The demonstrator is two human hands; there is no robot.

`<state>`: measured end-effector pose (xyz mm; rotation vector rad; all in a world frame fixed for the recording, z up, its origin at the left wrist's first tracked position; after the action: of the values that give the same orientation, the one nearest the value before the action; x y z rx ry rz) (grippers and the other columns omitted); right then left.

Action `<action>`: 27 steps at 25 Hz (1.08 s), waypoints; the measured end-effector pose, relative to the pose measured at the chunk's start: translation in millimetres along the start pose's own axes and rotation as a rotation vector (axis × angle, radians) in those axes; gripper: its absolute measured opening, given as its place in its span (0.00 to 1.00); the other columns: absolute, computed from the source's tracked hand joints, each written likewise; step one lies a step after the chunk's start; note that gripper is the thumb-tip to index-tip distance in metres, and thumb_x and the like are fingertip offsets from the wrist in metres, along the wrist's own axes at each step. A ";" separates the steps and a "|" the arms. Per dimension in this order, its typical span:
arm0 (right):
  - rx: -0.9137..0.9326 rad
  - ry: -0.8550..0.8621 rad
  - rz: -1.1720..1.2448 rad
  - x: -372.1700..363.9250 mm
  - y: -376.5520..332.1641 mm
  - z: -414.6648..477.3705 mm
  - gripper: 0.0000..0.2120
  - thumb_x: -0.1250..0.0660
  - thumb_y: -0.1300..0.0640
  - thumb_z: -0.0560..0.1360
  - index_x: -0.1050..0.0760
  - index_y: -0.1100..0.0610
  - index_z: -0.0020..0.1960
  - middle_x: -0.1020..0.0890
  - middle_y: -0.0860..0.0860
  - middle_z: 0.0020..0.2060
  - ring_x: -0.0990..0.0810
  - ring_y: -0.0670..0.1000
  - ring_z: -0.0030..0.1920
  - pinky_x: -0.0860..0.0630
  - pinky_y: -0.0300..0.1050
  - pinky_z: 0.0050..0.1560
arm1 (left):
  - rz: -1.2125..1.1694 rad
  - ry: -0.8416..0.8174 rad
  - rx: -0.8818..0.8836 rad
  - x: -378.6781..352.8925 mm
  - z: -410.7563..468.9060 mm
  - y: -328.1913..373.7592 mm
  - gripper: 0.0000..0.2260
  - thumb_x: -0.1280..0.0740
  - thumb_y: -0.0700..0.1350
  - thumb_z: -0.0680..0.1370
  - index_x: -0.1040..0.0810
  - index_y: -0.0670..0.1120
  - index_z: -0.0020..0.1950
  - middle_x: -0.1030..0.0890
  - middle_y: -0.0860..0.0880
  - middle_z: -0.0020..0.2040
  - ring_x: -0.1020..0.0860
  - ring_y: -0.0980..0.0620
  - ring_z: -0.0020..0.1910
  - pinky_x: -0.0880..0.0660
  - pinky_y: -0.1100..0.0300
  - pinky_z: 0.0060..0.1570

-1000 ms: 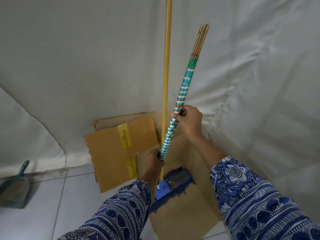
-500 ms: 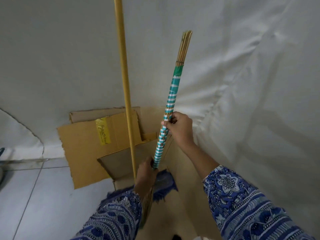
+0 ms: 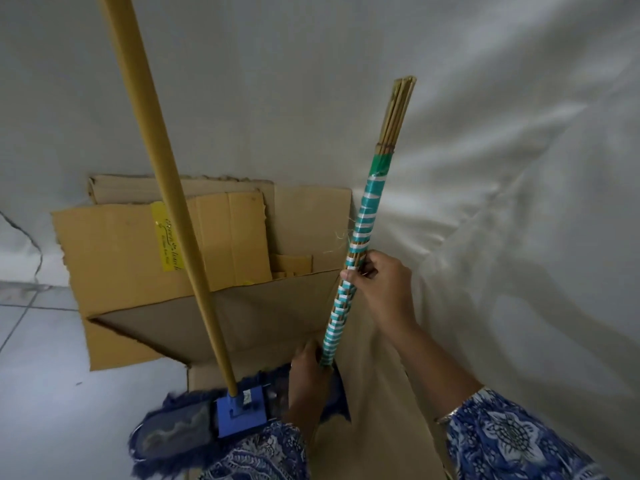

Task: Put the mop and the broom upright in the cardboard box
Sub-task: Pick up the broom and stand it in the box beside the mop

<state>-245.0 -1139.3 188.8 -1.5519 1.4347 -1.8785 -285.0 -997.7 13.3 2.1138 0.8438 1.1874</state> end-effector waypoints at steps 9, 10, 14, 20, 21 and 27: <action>0.031 0.008 -0.033 -13.6 49.8 63.0 0.12 0.28 0.62 0.68 0.20 0.64 0.50 0.15 0.60 0.46 0.17 0.55 0.43 0.18 0.54 0.48 | 0.000 0.074 -0.036 -43.4 58.7 0.0 0.07 0.35 0.33 0.69 0.28 0.37 0.46 0.21 0.37 0.48 0.23 0.38 0.45 0.31 0.53 0.37; 0.028 -0.002 -0.034 -14.3 51.4 67.5 0.12 0.28 0.62 0.68 0.20 0.64 0.51 0.15 0.61 0.47 0.16 0.56 0.45 0.18 0.56 0.49 | 0.009 0.078 -0.032 -44.7 60.2 1.6 0.07 0.35 0.33 0.70 0.28 0.37 0.47 0.21 0.37 0.48 0.23 0.38 0.46 0.31 0.54 0.37; 0.018 -0.037 -0.031 -18.1 53.8 76.8 0.14 0.27 0.62 0.67 0.21 0.65 0.52 0.16 0.62 0.49 0.16 0.58 0.47 0.19 0.57 0.50 | 0.020 0.087 -0.015 -45.7 61.7 4.4 0.08 0.35 0.33 0.70 0.27 0.37 0.49 0.21 0.38 0.50 0.24 0.41 0.47 0.33 0.57 0.39; 0.025 -0.054 -0.044 -16.4 54.3 73.8 0.14 0.28 0.62 0.68 0.21 0.64 0.53 0.16 0.60 0.50 0.19 0.51 0.44 0.22 0.40 0.43 | 0.046 0.063 0.021 -46.3 59.0 2.5 0.10 0.33 0.35 0.71 0.27 0.37 0.52 0.22 0.38 0.53 0.24 0.41 0.51 0.25 0.50 0.47; 0.021 -0.052 -0.051 -13.9 53.1 72.4 0.14 0.28 0.62 0.68 0.21 0.64 0.53 0.16 0.59 0.49 0.20 0.50 0.43 0.26 0.34 0.38 | 0.058 0.057 0.037 -44.7 56.7 3.2 0.12 0.32 0.36 0.71 0.28 0.37 0.53 0.23 0.38 0.55 0.25 0.40 0.53 0.25 0.48 0.50; -0.037 -0.040 -0.108 14.9 33.1 57.4 0.25 0.29 0.59 0.70 0.30 0.65 0.64 0.19 0.61 0.54 0.20 0.57 0.54 0.30 0.39 0.48 | 0.092 0.088 0.021 0.8 24.3 41.6 0.22 0.34 0.42 0.74 0.37 0.41 0.65 0.34 0.42 0.66 0.36 0.42 0.67 0.31 0.49 0.66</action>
<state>-211.8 -1193.4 164.5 -1.7063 1.4026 -1.8792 -253.0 -1027.9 33.1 2.1509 0.8081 1.3331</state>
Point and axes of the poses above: each hand's wrist, its own z-axis towards the middle knuckle, its own x-axis out of the back of the hand, y = z × x, the point moved 8 cm from there along z, towards the middle knuckle
